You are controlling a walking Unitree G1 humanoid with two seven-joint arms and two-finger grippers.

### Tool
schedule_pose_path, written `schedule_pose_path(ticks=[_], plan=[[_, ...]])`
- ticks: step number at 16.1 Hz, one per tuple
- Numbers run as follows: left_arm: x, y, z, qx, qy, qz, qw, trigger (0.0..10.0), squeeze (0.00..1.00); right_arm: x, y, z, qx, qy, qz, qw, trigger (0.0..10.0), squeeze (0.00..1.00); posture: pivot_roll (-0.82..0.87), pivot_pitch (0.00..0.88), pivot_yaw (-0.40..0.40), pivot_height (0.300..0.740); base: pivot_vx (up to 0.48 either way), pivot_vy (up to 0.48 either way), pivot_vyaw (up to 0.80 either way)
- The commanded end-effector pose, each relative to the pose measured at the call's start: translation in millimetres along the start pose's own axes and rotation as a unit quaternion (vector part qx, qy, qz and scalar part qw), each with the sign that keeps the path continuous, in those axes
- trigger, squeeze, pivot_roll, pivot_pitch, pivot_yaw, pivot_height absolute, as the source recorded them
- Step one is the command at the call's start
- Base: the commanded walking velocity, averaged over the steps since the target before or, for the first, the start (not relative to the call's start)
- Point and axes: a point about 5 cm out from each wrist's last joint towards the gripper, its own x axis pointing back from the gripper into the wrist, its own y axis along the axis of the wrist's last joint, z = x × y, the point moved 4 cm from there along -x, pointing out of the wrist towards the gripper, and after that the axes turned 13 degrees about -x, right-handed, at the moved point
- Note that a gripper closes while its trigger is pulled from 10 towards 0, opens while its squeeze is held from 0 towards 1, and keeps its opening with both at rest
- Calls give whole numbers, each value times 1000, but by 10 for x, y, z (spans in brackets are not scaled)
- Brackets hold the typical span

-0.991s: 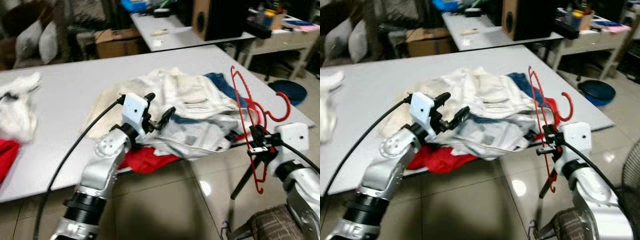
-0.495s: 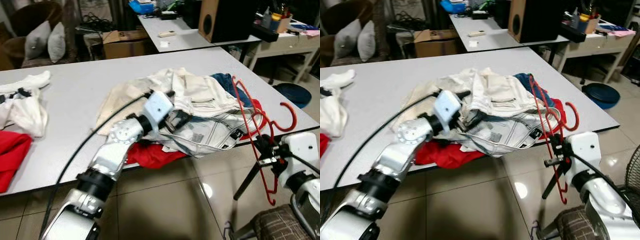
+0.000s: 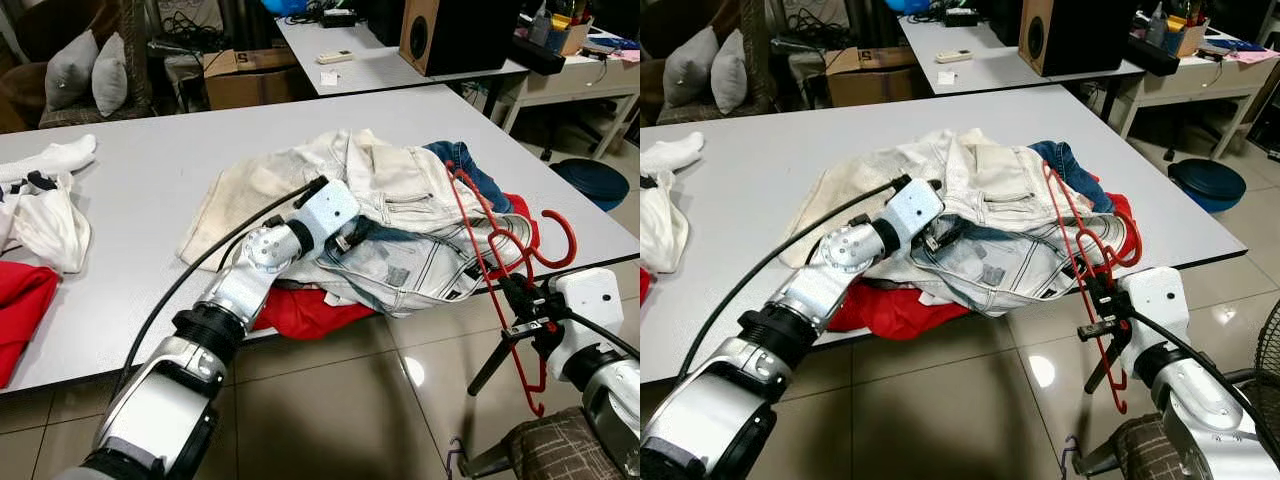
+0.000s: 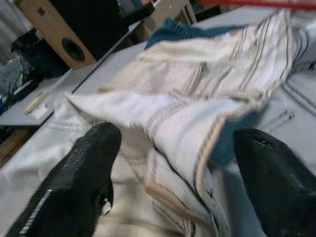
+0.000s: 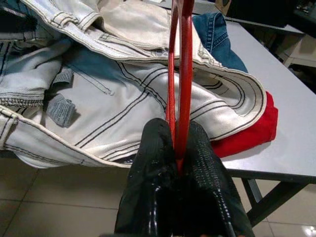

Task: Hang hanger

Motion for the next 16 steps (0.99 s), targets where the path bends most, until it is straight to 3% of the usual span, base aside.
schedule_pose_path(ticks=[1,7,11,16], plan=[[-34,25,83,-12,13,5,1000,0,0,14,21,47,11,10,3,1000,10000,0,-77,0,48,740,0,0,0],[-99,55,80,19,11,0,1000,0,0,6,9,81,12,14,5,1000,10000,0,-80,0,51,740,0,0,0],[-122,-26,125,27,27,33,999,0,0,-4,0,109,13,16,6,1000,10000,0,-87,0,61,740,0,0,0],[-147,32,180,52,31,19,998,0,0,6,-11,112,13,9,2,1000,10000,0,-91,0,82,740,0,0,0]])
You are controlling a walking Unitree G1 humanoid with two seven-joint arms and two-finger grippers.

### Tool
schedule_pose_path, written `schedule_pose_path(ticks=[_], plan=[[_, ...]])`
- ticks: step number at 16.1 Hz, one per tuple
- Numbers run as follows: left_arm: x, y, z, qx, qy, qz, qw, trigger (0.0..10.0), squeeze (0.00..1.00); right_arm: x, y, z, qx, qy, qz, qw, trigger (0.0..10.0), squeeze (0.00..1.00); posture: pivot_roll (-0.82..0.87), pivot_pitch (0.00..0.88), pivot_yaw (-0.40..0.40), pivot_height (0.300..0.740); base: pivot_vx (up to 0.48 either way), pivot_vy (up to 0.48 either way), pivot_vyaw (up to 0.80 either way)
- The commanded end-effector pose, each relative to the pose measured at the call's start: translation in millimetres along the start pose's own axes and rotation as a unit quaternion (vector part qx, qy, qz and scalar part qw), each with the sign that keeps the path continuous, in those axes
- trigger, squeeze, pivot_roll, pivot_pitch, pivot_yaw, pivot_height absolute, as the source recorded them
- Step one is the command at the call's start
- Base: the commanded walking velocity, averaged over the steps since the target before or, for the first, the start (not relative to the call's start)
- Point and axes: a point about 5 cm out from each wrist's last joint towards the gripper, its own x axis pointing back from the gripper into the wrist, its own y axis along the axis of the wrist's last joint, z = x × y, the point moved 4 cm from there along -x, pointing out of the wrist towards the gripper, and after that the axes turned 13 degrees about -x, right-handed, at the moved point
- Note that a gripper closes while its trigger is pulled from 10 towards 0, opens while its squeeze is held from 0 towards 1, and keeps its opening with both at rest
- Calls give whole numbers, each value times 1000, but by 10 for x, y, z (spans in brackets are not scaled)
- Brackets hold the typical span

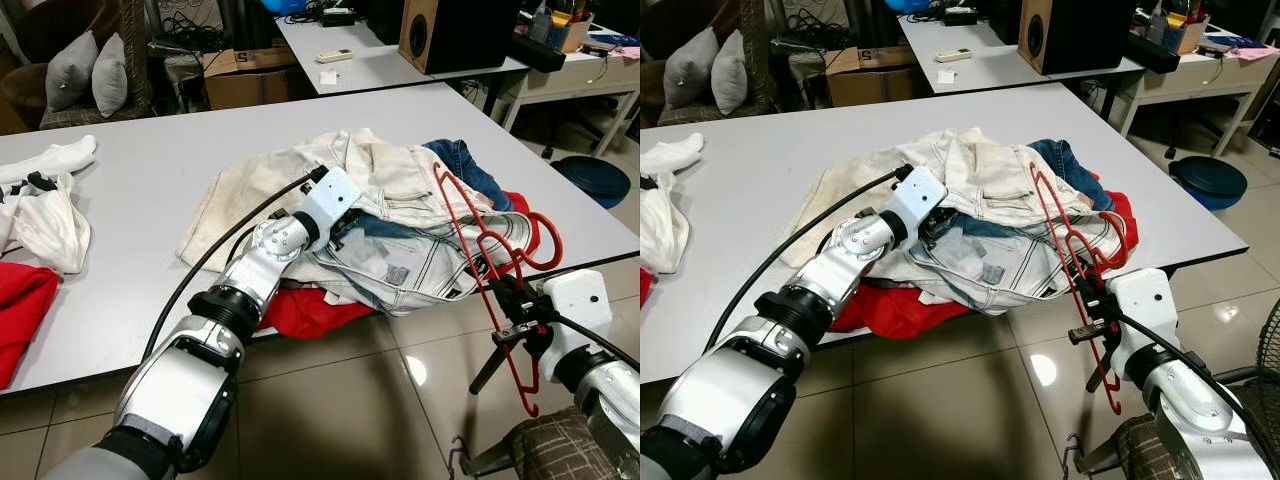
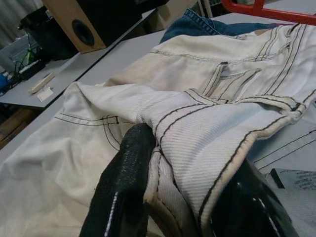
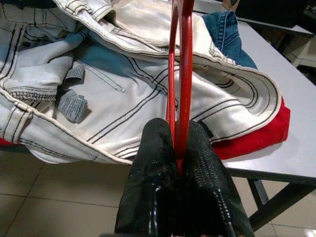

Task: Hang hanger

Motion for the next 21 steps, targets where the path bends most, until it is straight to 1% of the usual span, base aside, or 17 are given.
schedule_pose_path(ticks=[1,3,4,5,7,8,10,11,12,13,16,18,19,20,21], plan=[[-11,37,67,10,4,-3,1000,0,0,12,3,21,3,-1,-1,1000,10000,0,-92,0,86,740,0,0,0],[-21,68,76,21,2,-10,1000,0,0,16,-5,32,2,-3,-3,1000,10000,0,-90,0,94,740,0,0,0],[-26,101,114,34,5,-17,999,0,0,19,2,36,1,-4,-6,1000,10000,0,-90,0,98,740,0,0,0],[-28,136,174,54,9,-22,998,0,0,23,19,27,-1,-9,-14,1000,10000,0,-89,0,101,740,0,0,0],[-26,272,418,98,34,-45,994,0,0,27,90,13,-10,-14,-40,999,10000,0,-87,0,109,740,0,0,0],[-23,301,471,103,41,-50,993,0,0,28,108,20,-12,-12,-45,999,10000,0,-86,0,111,740,0,0,0],[-11,423,659,128,64,-71,987,0,0,54,218,93,-28,14,-78,996,10000,0,-87,0,126,740,0,0,0],[-6,457,712,134,71,-76,986,0,0,72,255,125,-37,27,-88,995,10000,0,-88,0,132,740,0,0,0],[15,615,928,135,94,-94,982,0,0,198,340,335,-50,108,-99,988,10000,0,-103,0,156,740,0,0,0],[29,735,1044,122,104,-106,981,0,0,270,332,424,-46,140,-90,985,10000,0,-110,0,167,740,0,0,0],[76,999,1260,70,123,-130,981,0,0,380,285,567,-60,188,-67,978,10000,0,-116,0,175,740,0,0,0],[98,1107,1317,37,121,-140,982,0,0,390,255,588,-63,194,-57,977,10000,0,-119,0,177,740,0,0,0],[119,1197,1330,1,105,-152,983,0,0,345,221,548,-69,177,-50,981,10000,0,-116,0,172,740,0,0,0],[160,1198,1408,-13,116,-148,982,0,0,349,232,581,-68,189,-50,978,10000,0,-113,0,166,740,0,0,0],[229,1189,1539,-12,140,-145,979,0,0,361,288,613,-76,200,-61,975,10000,0,-111,0,164,740,0,0,0]])
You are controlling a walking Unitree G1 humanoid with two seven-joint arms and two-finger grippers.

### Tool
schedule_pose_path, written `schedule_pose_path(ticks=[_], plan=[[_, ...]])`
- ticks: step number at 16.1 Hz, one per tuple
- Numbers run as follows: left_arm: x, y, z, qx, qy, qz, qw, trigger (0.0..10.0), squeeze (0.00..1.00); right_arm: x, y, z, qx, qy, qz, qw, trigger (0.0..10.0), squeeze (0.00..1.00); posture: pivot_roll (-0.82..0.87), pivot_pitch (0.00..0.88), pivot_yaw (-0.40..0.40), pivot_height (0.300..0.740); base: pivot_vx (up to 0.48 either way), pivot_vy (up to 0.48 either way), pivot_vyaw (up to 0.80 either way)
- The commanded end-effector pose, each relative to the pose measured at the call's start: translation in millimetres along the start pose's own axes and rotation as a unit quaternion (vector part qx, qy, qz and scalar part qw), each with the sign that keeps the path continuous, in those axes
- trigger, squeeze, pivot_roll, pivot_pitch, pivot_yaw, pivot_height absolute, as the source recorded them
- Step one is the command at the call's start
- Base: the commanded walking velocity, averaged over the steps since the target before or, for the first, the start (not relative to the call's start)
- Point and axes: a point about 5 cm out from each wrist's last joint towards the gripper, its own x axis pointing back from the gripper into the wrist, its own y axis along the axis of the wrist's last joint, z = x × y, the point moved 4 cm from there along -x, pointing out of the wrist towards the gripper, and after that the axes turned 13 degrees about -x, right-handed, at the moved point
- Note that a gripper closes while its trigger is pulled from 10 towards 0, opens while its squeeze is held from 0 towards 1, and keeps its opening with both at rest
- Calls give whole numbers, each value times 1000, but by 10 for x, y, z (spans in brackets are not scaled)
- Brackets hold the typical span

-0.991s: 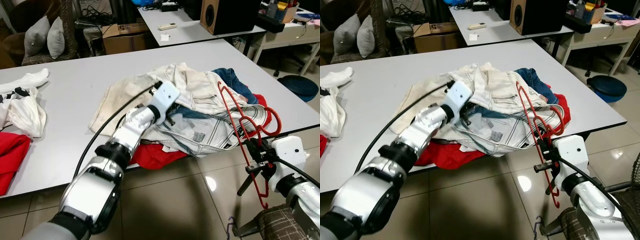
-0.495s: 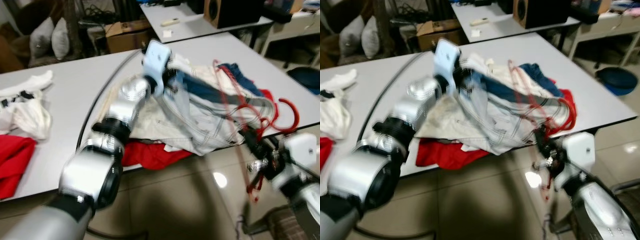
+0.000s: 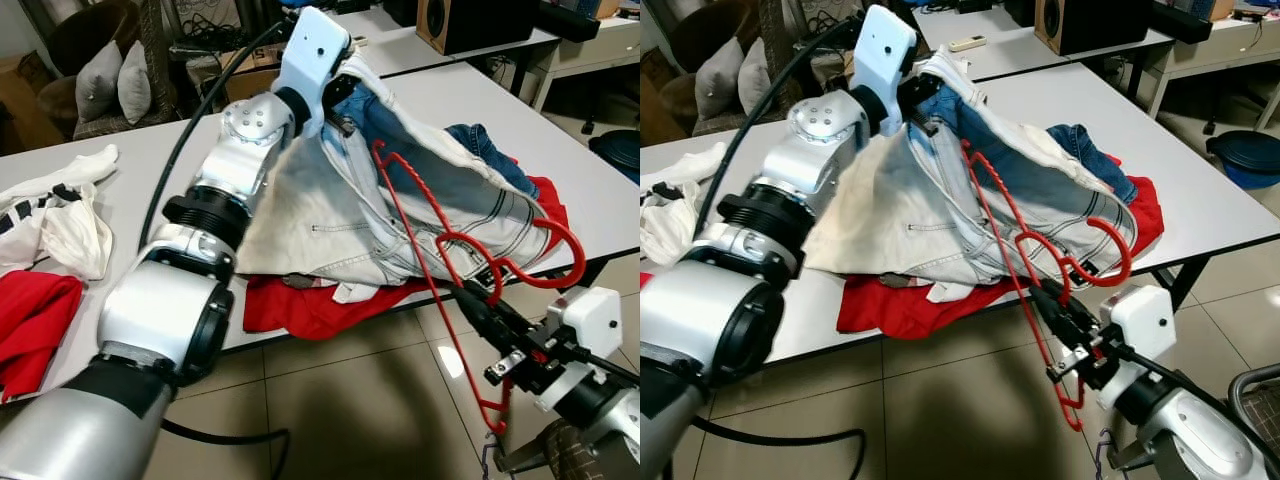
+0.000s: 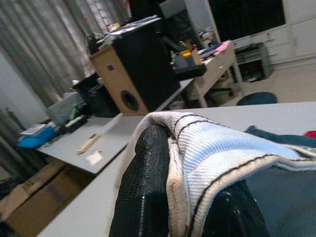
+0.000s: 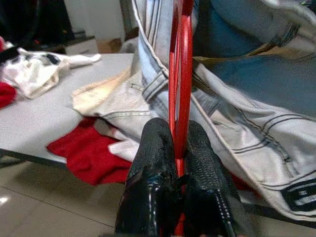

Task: Hang hanger

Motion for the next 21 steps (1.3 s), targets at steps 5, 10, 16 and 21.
schedule_pose_path(ticks=[5,10,16,21], plan=[[594,-139,731,4,89,6,996,0,0,-110,483,224,-80,61,-132,986,10000,0,-75,0,150,740,0,0,0],[1333,250,1060,-11,199,-31,979,0,0,-357,628,160,-125,72,-166,975,10000,0,46,0,43,740,0,0,0],[1345,-265,64,94,136,63,984,10000,0,-557,495,-76,-124,-24,-146,981,10000,0,52,0,45,740,0,0,0],[1465,-601,-375,127,115,137,976,10000,0,-533,198,-11,-114,-59,-92,987,10000,0,22,0,69,740,-200,0,0]])
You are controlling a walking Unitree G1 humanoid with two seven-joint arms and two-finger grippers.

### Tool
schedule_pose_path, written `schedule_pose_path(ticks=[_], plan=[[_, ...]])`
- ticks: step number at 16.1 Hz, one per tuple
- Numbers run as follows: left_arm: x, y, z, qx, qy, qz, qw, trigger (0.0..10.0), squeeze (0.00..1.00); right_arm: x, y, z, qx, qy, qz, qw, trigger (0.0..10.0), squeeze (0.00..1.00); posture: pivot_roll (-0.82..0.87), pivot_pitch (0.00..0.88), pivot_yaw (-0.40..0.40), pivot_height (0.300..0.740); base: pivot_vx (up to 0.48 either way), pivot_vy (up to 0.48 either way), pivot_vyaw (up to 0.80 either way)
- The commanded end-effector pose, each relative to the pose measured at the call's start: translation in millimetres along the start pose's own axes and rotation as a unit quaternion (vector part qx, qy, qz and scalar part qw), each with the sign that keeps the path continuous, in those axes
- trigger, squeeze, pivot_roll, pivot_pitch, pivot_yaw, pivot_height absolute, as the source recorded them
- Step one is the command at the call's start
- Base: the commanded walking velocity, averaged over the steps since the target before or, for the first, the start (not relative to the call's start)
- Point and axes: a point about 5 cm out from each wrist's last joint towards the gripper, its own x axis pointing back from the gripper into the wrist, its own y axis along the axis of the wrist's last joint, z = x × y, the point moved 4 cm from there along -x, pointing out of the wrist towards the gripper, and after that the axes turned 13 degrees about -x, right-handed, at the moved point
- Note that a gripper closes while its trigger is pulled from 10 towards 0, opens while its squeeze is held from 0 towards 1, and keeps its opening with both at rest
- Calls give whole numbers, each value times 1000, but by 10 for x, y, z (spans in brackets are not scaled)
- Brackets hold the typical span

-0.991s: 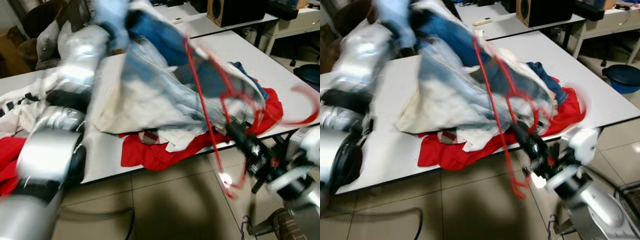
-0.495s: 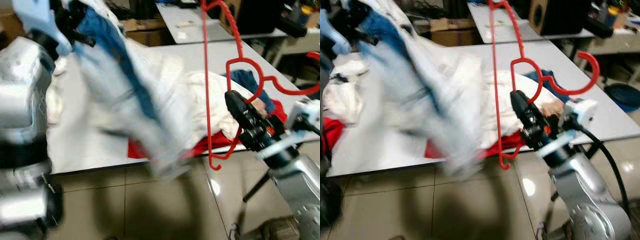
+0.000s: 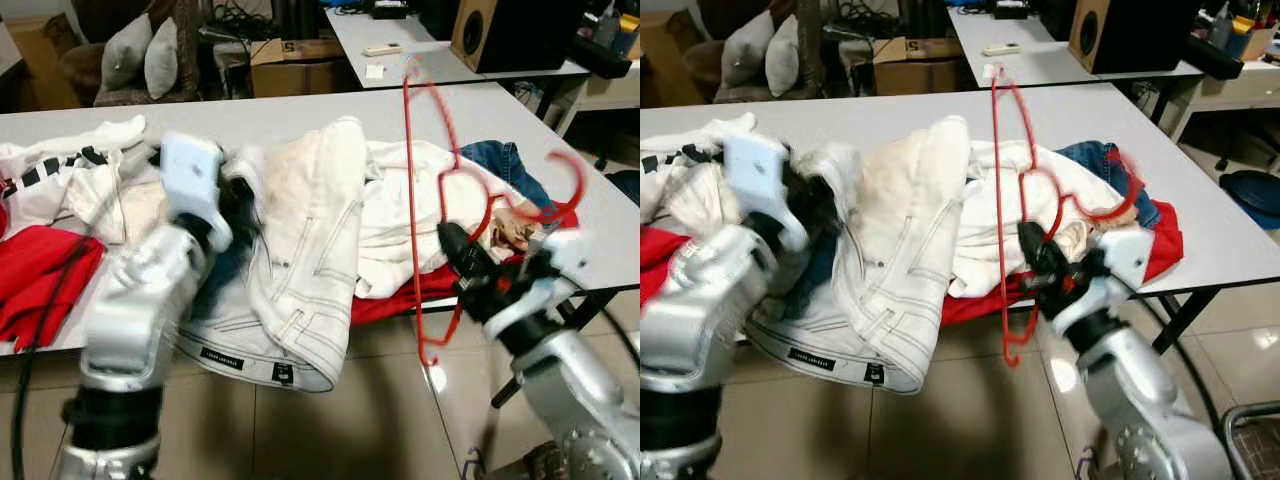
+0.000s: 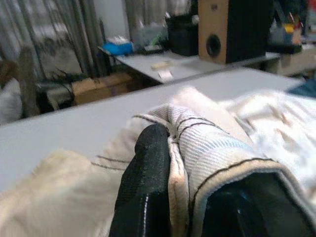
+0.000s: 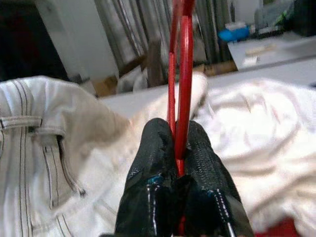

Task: Hang hanger

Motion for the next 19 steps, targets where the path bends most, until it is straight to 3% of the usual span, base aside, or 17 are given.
schedule_pose_path(ticks=[1,7,19], plan=[[24,-16,-11,-9,5,7,1000,10000,0,8,-13,5,13,-2,7,1000,10000,0,22,0,69,740,-307,0,0],[55,-58,-21,-10,12,19,1000,10000,0,-22,-70,10,24,-1,19,1000,10000,0,37,0,56,740,-268,0,0],[58,-34,-90,-19,-4,19,1000,10000,0,-8,-110,18,30,7,30,999,10000,0,41,0,60,740,-51,0,0]])
